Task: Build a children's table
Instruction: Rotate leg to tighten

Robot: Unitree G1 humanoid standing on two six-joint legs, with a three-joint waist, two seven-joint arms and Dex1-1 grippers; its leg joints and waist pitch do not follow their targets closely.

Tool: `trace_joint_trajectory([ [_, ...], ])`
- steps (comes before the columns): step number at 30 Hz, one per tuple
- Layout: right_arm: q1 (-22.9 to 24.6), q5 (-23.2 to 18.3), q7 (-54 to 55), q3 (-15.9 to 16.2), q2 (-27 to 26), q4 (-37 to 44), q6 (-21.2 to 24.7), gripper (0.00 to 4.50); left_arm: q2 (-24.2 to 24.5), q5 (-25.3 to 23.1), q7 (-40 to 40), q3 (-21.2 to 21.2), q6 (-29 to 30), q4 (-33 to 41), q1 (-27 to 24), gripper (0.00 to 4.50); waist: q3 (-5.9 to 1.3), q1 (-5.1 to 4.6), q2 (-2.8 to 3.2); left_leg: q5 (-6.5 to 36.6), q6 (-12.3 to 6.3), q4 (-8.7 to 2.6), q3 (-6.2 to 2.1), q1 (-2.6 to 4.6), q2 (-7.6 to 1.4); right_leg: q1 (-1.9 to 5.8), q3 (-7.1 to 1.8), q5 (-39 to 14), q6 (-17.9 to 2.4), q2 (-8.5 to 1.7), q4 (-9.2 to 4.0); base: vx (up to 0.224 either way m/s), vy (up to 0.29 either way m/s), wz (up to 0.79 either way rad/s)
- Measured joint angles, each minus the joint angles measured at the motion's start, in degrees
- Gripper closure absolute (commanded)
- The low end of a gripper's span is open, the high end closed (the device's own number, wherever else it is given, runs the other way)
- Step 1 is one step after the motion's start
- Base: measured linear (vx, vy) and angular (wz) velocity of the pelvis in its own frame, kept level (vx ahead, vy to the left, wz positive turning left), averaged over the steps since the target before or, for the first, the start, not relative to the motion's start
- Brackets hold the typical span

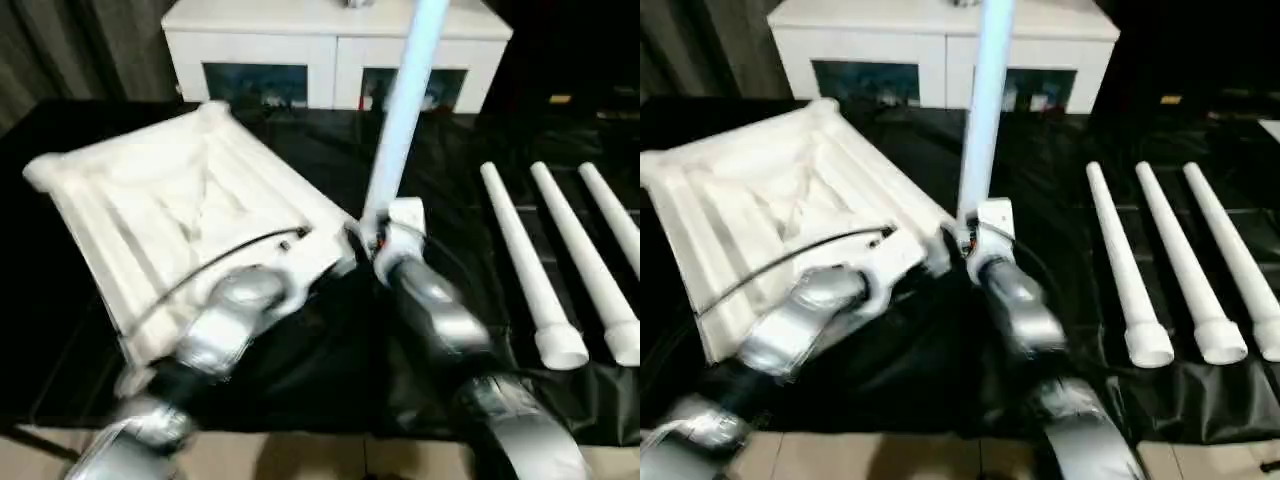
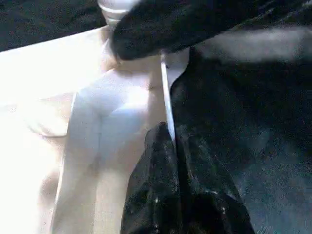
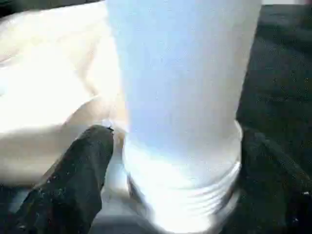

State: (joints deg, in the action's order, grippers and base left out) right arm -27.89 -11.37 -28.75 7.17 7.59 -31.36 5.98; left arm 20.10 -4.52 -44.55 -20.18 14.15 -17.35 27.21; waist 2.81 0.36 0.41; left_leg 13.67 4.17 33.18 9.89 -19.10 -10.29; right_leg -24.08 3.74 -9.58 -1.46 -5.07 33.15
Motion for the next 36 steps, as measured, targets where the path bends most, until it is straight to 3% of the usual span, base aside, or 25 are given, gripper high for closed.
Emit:
trace_joint_trajectory([
  [7, 4.2, -2.7, -14.4, 2.3, 9.1, 10.1, 3.1, 0.39, 4.0, 2.3, -6.8, 0.1, -3.4, 1.9, -2.3, 4.5, 0.03, 0.34, 0.06, 0.0, 0.01, 0.21, 0.01, 0.0, -0.01, 0.08, -0.01, 0.0, 0.0, -0.03, 0.08, 0.0, 0.0, 0.0],
  [12, 6.9, -4.0, -22.1, 2.8, 14.5, 16.0, 5.5, 0.39, 5.7, 4.1, -11.1, 0.1, -4.4, 3.4, -3.4, 4.5, 0.05, 1.48, 0.08, 0.0, -0.06, 0.39, 0.02, 0.0, -0.03, 0.08, -0.01, 0.0, 0.0, -0.03, 0.16, 0.0, 0.0, 0.0],
  [24, 6.8, -2.6, -25.0, 4.3, 15.1, 15.3, 4.8, 0.39, 6.4, 4.4, -13.4, 0.0, -4.8, 3.4, -4.0, 4.5, 0.05, 1.64, 0.07, 0.0, 0.04, 0.98, 0.0, 0.02, -0.04, 0.12, -0.06, 0.0, 0.0, -0.13, 0.91, 0.0, 0.0, 0.0],
  [36, 6.2, -2.6, -25.5, 3.7, 14.8, 14.3, 4.8, 1.36, 6.5, 4.4, -14.2, 0.1, -5.3, 3.4, -4.1, 4.5, 0.05, 1.79, 0.07, 0.0, 0.01, 1.1, -0.01, 0.0, -0.06, 0.12, -0.05, 0.0, 0.0, -0.13, 1.0, 0.0, 0.0, 0.0],
])
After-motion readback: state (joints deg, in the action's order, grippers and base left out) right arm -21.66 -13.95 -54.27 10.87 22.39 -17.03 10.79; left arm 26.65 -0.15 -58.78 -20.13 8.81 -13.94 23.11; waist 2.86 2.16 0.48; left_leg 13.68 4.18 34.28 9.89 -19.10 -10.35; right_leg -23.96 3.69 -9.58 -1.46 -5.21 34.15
